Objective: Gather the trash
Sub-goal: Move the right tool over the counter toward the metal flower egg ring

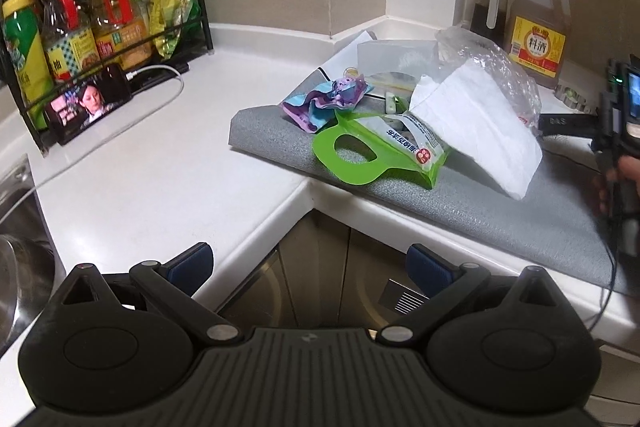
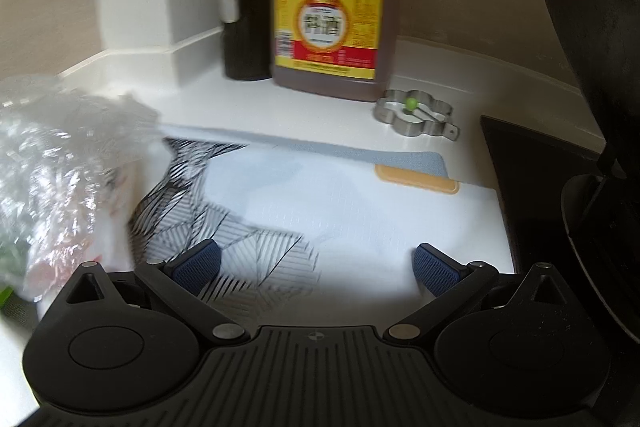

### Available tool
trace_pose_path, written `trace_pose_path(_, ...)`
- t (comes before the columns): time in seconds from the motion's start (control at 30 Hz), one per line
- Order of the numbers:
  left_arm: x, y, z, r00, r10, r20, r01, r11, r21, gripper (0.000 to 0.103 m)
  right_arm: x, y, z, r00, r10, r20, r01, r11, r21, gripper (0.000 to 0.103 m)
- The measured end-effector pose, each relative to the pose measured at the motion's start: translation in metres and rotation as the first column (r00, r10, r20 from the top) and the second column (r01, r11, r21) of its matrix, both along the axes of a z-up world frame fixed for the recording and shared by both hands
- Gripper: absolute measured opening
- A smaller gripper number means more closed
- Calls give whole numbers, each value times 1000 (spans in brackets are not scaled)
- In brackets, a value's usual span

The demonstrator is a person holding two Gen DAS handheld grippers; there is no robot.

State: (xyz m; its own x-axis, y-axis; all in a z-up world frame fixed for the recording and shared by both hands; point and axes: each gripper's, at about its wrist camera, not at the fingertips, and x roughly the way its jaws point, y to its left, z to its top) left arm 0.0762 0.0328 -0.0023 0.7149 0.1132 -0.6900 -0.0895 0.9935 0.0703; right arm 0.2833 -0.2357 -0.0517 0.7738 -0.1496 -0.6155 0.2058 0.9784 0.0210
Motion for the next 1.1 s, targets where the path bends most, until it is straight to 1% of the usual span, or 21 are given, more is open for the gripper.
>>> trace_pose_path(0.07,0,-1,-2,1000,1,-8,-1,1000,11,103,-25,-4,14,999,28,44,-29,999,25,103)
trace_pose_path(0.17,-1,-2,-3,1000,-8,-19,9,1000,16,103,-67,-10,36,988,71,137,-77,996,42,103)
trace_pose_path(0.23,-3,-1,-2,999,-19,-27,19,1000,-20,103,-97,-14,50,978,95,185,-105,993,47,103)
trace_pose_path(0.3,-8,1,0,1000,-3,-16,2,999,-50,103,-130,-18,63,965,115,235,-134,989,67,103)
trace_pose_path(0.4,-15,-1,5,1000,-3,-14,2,998,-61,103,-172,-19,79,942,169,291,-208,972,109,103)
trace_pose_path(0.5,-21,-5,9,1000,-3,-26,1,997,-74,103,-202,-10,89,928,218,301,-258,961,100,103)
trace_pose_path(0.63,-32,-10,13,1000,-18,-3,18,997,-77,103,-235,3,96,909,272,315,-299,954,39,103)
trace_pose_path(0.73,-42,-15,17,999,-23,24,24,998,-60,103,-257,8,100,900,283,331,-300,954,1,103)
trace_pose_path(0.97,-60,-21,25,998,-23,62,26,999,-37,103,-290,12,104,887,316,336,-325,945,-29,103)
trace_pose_path(1.1,-65,-25,28,997,-33,75,36,999,-31,103,-299,12,105,881,328,342,-333,942,-45,103)
